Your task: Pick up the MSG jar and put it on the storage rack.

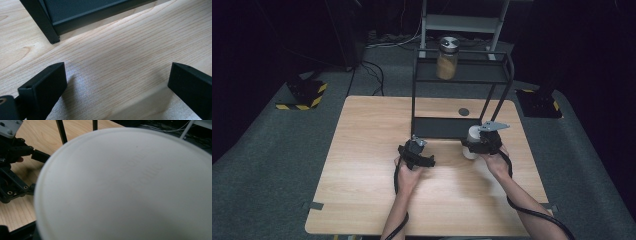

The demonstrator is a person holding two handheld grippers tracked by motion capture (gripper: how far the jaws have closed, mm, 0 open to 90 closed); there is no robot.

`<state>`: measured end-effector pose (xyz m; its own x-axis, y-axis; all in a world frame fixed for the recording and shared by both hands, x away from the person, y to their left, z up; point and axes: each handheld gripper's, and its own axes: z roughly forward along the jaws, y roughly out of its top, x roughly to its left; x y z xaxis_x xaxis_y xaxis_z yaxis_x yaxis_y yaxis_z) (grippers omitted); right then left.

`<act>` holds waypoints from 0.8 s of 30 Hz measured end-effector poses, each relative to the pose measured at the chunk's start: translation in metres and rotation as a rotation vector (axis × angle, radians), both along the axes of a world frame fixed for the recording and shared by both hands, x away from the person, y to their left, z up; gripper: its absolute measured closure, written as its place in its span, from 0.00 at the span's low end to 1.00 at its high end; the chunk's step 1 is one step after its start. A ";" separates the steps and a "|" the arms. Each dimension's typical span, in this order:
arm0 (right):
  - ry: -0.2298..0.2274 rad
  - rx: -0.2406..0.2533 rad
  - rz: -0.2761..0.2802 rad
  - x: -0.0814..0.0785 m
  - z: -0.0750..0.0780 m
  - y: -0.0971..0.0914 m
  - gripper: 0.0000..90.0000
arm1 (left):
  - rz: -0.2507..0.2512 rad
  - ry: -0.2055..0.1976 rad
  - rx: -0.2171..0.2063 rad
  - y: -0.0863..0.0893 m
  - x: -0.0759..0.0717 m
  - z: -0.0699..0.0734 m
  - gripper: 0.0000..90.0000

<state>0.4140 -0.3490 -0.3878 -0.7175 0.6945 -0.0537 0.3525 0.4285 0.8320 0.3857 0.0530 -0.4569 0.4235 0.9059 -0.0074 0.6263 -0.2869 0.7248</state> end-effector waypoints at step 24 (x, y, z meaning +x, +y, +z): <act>0.000 -0.006 0.061 0.001 0.052 -0.014 0.39 | 0.001 0.000 0.000 0.000 0.000 0.000 0.02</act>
